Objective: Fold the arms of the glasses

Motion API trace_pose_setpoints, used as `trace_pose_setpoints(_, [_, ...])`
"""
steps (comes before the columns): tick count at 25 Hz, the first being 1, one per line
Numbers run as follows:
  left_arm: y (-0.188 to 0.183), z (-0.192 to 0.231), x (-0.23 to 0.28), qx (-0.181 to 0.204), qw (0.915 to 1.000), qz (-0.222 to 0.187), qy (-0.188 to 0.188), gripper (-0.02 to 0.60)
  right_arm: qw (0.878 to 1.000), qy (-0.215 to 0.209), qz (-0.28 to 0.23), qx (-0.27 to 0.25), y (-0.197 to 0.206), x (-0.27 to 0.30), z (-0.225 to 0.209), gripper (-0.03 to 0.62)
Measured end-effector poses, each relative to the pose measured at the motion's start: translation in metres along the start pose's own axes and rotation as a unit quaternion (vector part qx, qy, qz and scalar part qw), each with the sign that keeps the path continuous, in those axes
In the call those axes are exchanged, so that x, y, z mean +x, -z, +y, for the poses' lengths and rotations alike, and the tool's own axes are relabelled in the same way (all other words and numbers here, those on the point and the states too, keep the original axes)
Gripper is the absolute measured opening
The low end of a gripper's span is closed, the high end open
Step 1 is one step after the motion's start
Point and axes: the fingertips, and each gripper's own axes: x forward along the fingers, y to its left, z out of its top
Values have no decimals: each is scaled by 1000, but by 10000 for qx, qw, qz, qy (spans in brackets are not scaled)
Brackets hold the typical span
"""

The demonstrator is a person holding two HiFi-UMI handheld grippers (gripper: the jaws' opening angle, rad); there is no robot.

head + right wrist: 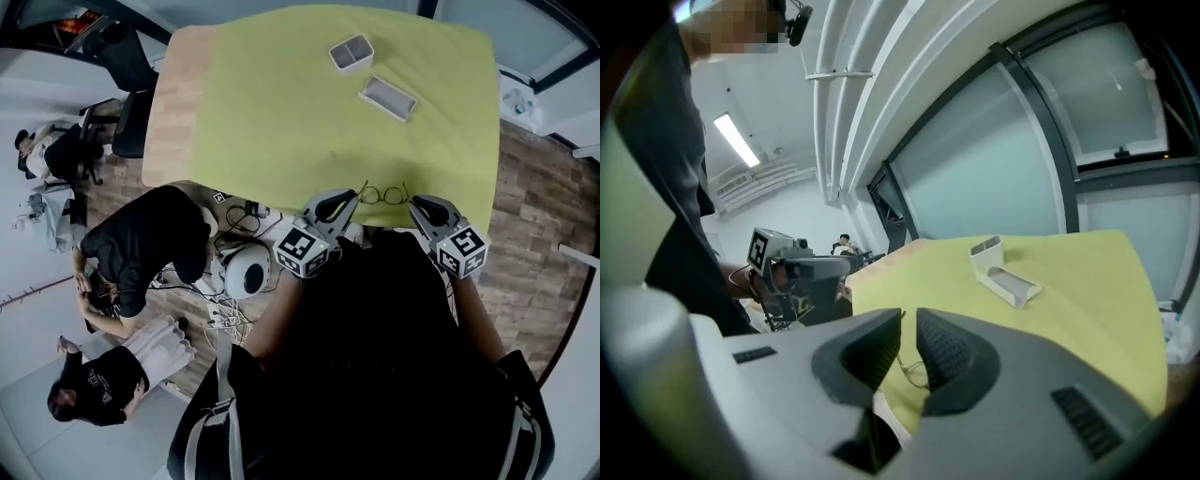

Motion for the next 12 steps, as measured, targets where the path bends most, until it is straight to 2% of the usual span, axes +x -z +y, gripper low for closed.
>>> trace_pose_setpoints(12, [25, 16, 14, -198, 9994, 272, -91, 32, 9979, -115, 641, -24, 29, 26, -29, 35])
